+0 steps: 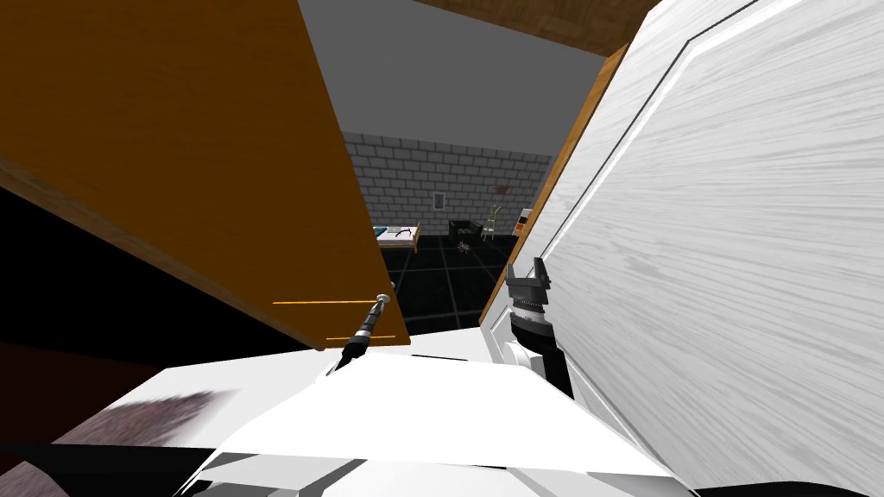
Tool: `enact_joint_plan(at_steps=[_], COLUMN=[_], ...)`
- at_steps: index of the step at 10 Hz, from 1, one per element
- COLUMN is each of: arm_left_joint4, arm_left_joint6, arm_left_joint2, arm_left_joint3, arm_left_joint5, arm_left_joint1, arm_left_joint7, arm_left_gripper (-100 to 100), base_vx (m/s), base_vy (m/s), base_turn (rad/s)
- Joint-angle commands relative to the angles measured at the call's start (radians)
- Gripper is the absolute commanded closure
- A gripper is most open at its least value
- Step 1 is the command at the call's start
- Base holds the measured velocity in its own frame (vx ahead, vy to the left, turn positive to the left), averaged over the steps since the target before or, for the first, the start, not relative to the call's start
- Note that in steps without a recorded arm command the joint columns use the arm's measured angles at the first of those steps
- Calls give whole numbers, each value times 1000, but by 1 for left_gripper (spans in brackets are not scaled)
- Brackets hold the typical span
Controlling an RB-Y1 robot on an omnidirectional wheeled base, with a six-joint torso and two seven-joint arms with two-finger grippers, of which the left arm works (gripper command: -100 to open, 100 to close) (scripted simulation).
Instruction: Pull the door open
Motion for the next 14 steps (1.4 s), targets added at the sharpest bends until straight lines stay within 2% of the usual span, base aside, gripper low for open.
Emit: enact_joint_plan(at_steps=[1,7,10,11,12,14], arm_left_joint4=[7,19,22,25,25,31], arm_left_joint6=[-4,2,4,5,5,9], arm_left_joint2=[-5,-6,-6,-7,-7,-7], arm_left_joint3=[-9,-33,-39,-45,-45,-58], arm_left_joint5=[5,57,71,84,84,112], arm_left_joint1=[-4,-23,-28,-33,-33,-44], arm_left_joint7=[34,192,241,280,283,347], arm_left_gripper=[100,100,100,100,100,100], base_vx=[-46,-52,-44,-48,-39,-60], base_vy=[12,16,15,19,12,19], base_turn=[-29,-48,-41,-62,-30,-76])
